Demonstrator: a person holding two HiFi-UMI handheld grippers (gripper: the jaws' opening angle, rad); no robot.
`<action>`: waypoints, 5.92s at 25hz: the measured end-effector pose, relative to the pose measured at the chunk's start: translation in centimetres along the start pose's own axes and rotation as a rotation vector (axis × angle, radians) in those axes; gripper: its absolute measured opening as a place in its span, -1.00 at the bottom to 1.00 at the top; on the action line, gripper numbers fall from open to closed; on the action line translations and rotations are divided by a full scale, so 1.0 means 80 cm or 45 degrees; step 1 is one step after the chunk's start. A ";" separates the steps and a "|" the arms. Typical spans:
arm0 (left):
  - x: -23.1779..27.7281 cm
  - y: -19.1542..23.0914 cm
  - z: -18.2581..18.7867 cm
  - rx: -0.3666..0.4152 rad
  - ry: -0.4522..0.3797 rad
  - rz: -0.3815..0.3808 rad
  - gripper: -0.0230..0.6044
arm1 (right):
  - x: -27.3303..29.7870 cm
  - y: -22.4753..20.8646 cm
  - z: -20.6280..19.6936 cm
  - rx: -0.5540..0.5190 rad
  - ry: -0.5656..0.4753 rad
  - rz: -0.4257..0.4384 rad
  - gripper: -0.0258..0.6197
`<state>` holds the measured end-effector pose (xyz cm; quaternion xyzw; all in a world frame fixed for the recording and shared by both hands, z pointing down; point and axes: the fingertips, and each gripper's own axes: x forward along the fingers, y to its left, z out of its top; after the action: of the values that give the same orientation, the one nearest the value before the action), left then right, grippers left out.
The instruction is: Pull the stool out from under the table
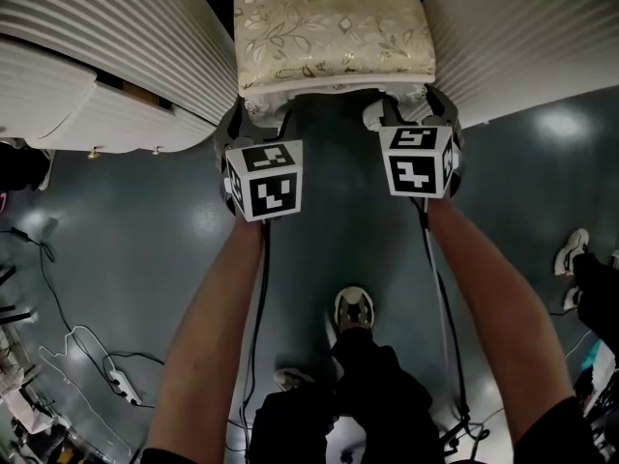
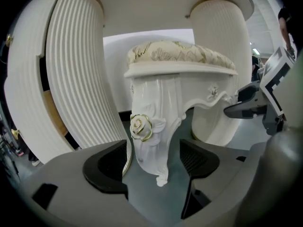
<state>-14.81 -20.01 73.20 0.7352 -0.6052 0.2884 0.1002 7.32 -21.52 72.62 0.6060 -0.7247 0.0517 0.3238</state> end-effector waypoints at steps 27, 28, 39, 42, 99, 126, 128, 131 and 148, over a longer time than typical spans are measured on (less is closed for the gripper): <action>0.009 0.004 0.002 0.027 0.086 0.016 -0.15 | 0.003 0.002 -0.001 0.016 0.111 0.057 -0.20; 0.007 0.004 0.002 0.027 0.088 0.019 -0.15 | 0.001 0.003 -0.001 0.017 0.109 0.063 -0.20; -0.001 -0.001 -0.002 -0.009 0.197 -0.015 -0.15 | -0.004 0.000 -0.002 -0.001 0.208 0.095 -0.20; -0.003 -0.005 -0.005 -0.031 0.228 -0.019 -0.15 | -0.006 -0.002 -0.004 -0.012 0.242 0.106 -0.20; -0.015 -0.028 -0.017 -0.184 0.473 -0.075 -0.15 | -0.014 -0.018 -0.004 -0.056 0.514 0.211 -0.20; -0.018 -0.031 -0.015 -0.210 0.571 -0.077 -0.15 | -0.017 -0.023 -0.001 -0.072 0.596 0.250 -0.20; -0.019 -0.031 -0.015 -0.210 0.574 -0.076 -0.15 | -0.018 -0.023 -0.001 -0.070 0.601 0.246 -0.20; -0.018 -0.031 -0.014 -0.210 0.575 -0.075 -0.15 | -0.018 -0.023 -0.001 -0.066 0.618 0.240 -0.20; -0.018 -0.028 -0.017 -0.210 0.603 -0.064 -0.14 | -0.020 -0.022 -0.002 -0.075 0.639 0.234 -0.19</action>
<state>-13.21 -17.58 73.94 0.6514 -0.5677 0.3998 0.3059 9.09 -20.52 71.32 0.4961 -0.6751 0.2083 0.5047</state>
